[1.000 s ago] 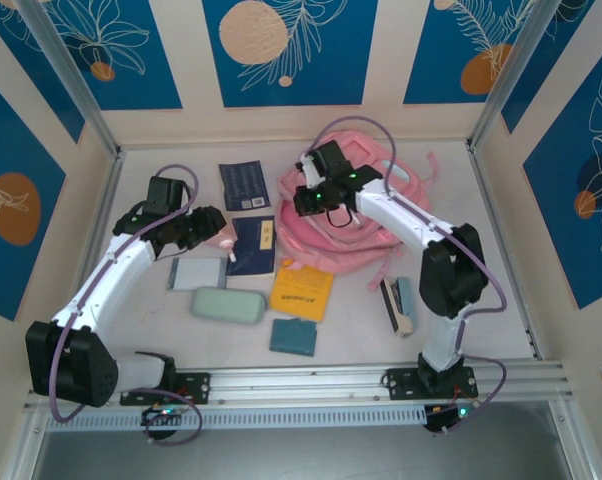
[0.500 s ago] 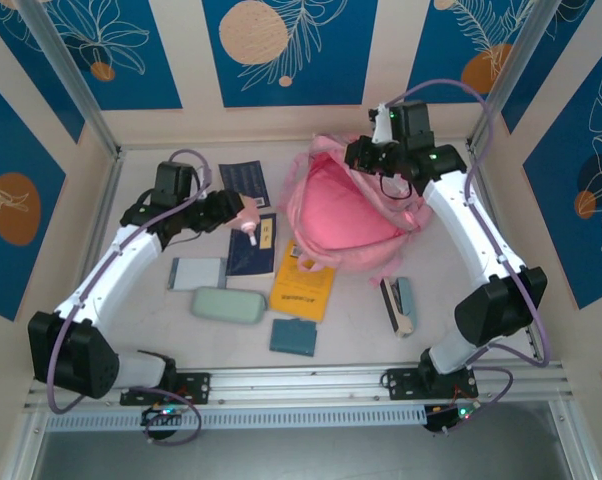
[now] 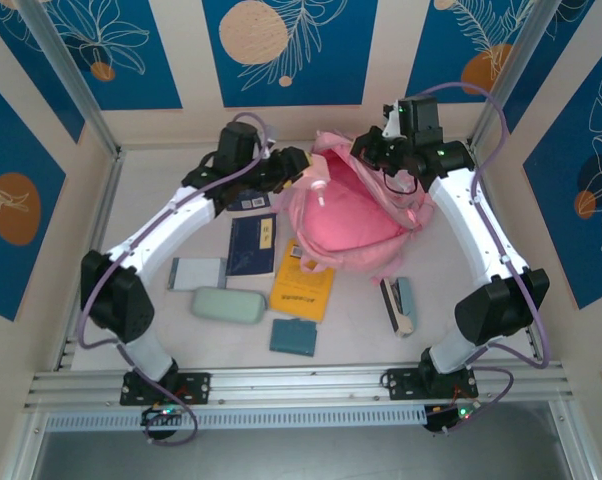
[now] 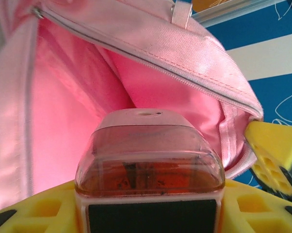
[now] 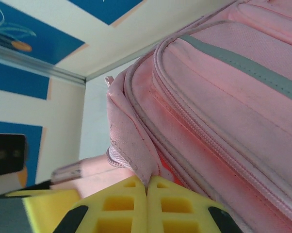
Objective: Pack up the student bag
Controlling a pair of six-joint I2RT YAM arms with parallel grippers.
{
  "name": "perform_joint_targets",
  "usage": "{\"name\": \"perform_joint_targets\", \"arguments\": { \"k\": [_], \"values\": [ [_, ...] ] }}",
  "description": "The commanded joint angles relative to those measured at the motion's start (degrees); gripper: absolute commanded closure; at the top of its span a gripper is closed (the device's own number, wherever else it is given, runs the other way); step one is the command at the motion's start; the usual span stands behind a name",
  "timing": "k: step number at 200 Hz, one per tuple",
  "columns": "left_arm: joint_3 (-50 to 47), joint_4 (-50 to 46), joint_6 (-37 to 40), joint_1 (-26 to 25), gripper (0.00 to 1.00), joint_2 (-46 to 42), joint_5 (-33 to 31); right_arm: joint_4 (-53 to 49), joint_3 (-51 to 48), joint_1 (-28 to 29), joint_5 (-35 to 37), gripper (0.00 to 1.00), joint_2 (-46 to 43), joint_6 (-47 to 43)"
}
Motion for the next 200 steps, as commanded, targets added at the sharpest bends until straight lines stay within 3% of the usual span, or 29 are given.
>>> {"name": "perform_joint_targets", "arguments": {
  "k": [1, 32, 104, 114, 130, 145, 200],
  "values": [
    [4.01, 4.39, -7.83, -1.15, 0.65, 6.52, -2.34, 8.92, 1.6, -1.86, -1.43, 1.0, -0.83, 10.18],
    [15.22, 7.57, -12.73, -1.71, 0.67, 18.9, -1.35, 12.47, 3.95, -2.9, -2.63, 1.0, 0.88, 17.52],
    [51.93, -5.32, -15.9, -4.77, 0.61, 44.05, -4.89, 12.31, 11.3, -2.55, 0.8, 1.0, 5.76, 22.99],
    [56.93, -6.41, -16.48, -5.39, 0.5, 47.59, -4.44, 13.04, 11.32, -2.63, 1.28, 1.0, 6.04, 23.88],
    [64.22, -7.87, -18.16, -5.65, 0.17, 52.96, -2.85, 13.72, 12.07, -2.64, 1.64, 1.0, 6.82, 24.7],
    [65.06, -6.84, -19.31, -5.47, 0.02, 54.74, -0.89, 13.6, 13.09, -2.8, 1.74, 1.0, 7.74, 24.98],
    [64.96, -12.2, -11.99, -3.92, 0.0, 50.78, 2.17, 12.2, 12.63, -4.03, 4.24, 1.0, 7.11, 22.37]
  ]
}}
